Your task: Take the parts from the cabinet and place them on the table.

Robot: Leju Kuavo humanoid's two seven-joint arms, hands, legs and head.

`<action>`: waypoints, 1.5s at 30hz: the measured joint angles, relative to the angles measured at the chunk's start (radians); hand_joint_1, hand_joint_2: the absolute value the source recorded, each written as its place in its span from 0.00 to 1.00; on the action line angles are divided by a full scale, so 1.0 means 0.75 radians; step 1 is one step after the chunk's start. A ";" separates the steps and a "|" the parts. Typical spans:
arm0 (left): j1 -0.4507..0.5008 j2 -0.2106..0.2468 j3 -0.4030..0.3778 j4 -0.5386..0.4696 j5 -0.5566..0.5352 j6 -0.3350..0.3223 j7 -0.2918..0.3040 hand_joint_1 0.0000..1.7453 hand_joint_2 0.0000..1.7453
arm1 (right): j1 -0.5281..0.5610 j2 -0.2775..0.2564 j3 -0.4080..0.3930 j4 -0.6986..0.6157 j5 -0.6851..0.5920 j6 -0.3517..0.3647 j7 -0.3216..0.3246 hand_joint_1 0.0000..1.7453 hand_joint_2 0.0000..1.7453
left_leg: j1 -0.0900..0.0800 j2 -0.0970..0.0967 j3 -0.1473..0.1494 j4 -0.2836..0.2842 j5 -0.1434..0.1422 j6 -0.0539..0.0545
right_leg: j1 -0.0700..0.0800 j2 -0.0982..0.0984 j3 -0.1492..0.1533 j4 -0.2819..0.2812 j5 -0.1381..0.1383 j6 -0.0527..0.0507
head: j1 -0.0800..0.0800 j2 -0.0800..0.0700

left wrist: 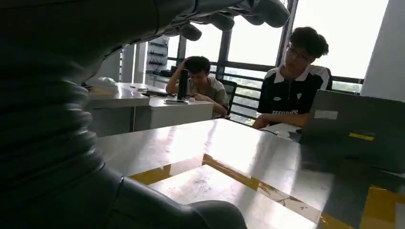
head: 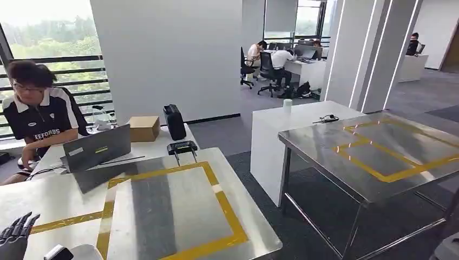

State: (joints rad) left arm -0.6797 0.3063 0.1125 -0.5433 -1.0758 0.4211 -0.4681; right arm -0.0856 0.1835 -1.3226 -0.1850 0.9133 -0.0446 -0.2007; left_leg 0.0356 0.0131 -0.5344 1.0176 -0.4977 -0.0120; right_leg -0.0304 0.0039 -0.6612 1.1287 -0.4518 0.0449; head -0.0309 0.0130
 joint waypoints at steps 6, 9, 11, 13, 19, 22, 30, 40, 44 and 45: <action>-0.005 -0.012 -0.001 0.014 0.008 0.023 0.002 0.00 1.00 | -0.002 0.004 -0.003 0.001 -0.005 -0.004 -0.007 0.00 0.00 | -0.001 -0.003 -0.015 0.010 -0.003 -0.063 | 0.006 0.010 0.035 -0.095 -0.001 -0.067 | -0.003 0.000; -0.007 -0.012 -0.001 0.021 0.009 0.023 -0.001 0.00 1.00 | -0.002 0.003 -0.003 0.000 -0.005 -0.006 -0.012 0.00 0.00 | -0.004 -0.007 -0.093 0.180 -0.124 -0.060 | 0.008 0.009 0.028 -0.105 0.014 -0.093 | -0.003 0.000; -0.004 -0.012 -0.001 0.028 0.009 0.023 -0.003 0.00 1.00 | -0.003 0.003 -0.003 0.001 -0.005 -0.003 -0.012 0.00 0.00 | -0.006 -0.011 -0.174 0.373 -0.207 -0.058 | 0.017 0.009 0.018 -0.105 0.020 -0.102 | -0.003 0.000; 0.000 -0.012 -0.001 0.035 0.009 0.023 -0.003 0.00 1.00 | -0.002 0.003 -0.003 0.001 -0.005 0.001 -0.012 0.00 0.00 | -0.008 -0.011 -0.167 0.380 -0.182 -0.051 | 0.023 0.009 0.008 -0.104 0.029 -0.104 | -0.003 0.000; -0.011 -0.013 -0.002 0.035 0.004 0.026 0.000 0.00 1.00 | -0.005 0.004 -0.003 0.001 -0.005 -0.001 -0.004 0.00 0.00 | -0.029 -0.014 0.004 0.034 -0.052 -0.017 | 0.028 0.009 -0.014 -0.103 0.066 -0.064 | -0.002 0.000; -0.018 -0.016 -0.004 0.037 -0.002 0.026 0.006 0.00 1.00 | -0.001 0.005 -0.004 0.001 -0.005 -0.006 -0.002 0.00 0.00 | -0.023 -0.008 -0.006 0.024 -0.015 0.016 | 0.020 0.009 -0.025 -0.101 0.067 -0.037 | -0.003 0.000; -0.007 -0.019 -0.011 0.047 0.009 0.042 0.010 0.00 1.00 | -0.002 0.008 -0.004 0.001 0.003 -0.017 0.002 0.00 0.00 | -0.032 -0.003 -0.097 0.031 0.050 0.029 | 0.029 0.005 0.018 0.094 -0.109 -0.037 | -0.001 0.000; 0.000 -0.009 -0.011 0.054 0.011 0.058 0.011 0.00 1.00 | -0.009 0.006 -0.004 0.000 0.009 -0.016 -0.002 0.00 0.00 | -0.024 -0.012 -0.182 0.216 -0.082 -0.036 | 0.038 -0.003 0.117 -0.157 -0.016 -0.120 | -0.003 0.000; 0.018 -0.009 -0.011 0.058 0.009 0.058 0.014 0.00 1.00 | -0.008 0.006 -0.004 0.000 0.010 -0.016 -0.001 0.00 0.00 | -0.012 -0.012 -0.175 0.338 -0.109 -0.058 | 0.034 -0.002 0.069 -0.148 0.016 -0.110 | -0.003 0.000; 0.017 -0.009 -0.011 0.057 0.009 0.058 0.014 0.00 1.00 | -0.008 0.007 -0.004 0.000 0.010 -0.016 -0.001 0.00 0.00 | -0.007 -0.011 -0.110 0.241 -0.063 -0.063 | 0.030 -0.002 0.056 -0.141 0.021 -0.103 | -0.002 0.000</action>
State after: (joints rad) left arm -0.6666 0.2998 0.1041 -0.5005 -1.0693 0.4643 -0.4578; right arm -0.0913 0.1888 -1.3256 -0.1850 0.9205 -0.0565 -0.2014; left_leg 0.0305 0.0047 -0.6166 1.1981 -0.5450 -0.0592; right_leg -0.0082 0.0021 -0.6192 1.0233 -0.4361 -0.0326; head -0.0324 0.0130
